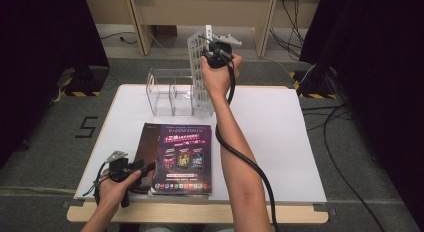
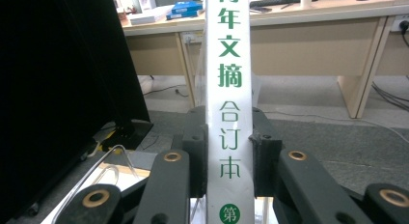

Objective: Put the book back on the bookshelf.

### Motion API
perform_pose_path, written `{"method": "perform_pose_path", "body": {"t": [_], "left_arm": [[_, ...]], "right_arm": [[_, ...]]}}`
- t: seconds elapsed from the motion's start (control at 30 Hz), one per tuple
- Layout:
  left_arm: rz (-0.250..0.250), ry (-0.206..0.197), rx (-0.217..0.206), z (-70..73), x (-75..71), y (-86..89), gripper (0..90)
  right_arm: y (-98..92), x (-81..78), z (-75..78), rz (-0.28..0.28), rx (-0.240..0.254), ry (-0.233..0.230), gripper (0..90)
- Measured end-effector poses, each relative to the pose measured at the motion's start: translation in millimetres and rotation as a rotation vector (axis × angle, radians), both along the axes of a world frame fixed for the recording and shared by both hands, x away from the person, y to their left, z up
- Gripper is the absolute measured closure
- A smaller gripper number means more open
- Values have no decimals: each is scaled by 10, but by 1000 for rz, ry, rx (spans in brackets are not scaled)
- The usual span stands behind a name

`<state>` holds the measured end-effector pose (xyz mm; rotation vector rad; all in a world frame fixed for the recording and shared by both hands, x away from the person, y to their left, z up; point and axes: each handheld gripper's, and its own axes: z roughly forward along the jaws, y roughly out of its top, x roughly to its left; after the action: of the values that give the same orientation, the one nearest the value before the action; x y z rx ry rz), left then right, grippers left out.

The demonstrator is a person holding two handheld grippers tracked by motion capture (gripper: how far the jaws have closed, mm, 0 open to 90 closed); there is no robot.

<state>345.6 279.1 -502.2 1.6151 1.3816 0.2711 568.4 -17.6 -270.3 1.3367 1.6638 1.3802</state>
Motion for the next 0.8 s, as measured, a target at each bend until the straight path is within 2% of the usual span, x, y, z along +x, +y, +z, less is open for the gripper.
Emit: {"method": "perform_pose_path", "body": {"t": [0.33,0.5,0.8], "left_arm": [[-3,-1,1,2,-5,-10,364],[-8,1,-1,-9,-2,-23,364],[-9,0,-2,-14,3,-29,363]], "right_arm": [[17,84,-53,-20,17,3,741],[34,135,-102,-31,6,5,741],[49,210,-255,-47,21,16,740]]}}
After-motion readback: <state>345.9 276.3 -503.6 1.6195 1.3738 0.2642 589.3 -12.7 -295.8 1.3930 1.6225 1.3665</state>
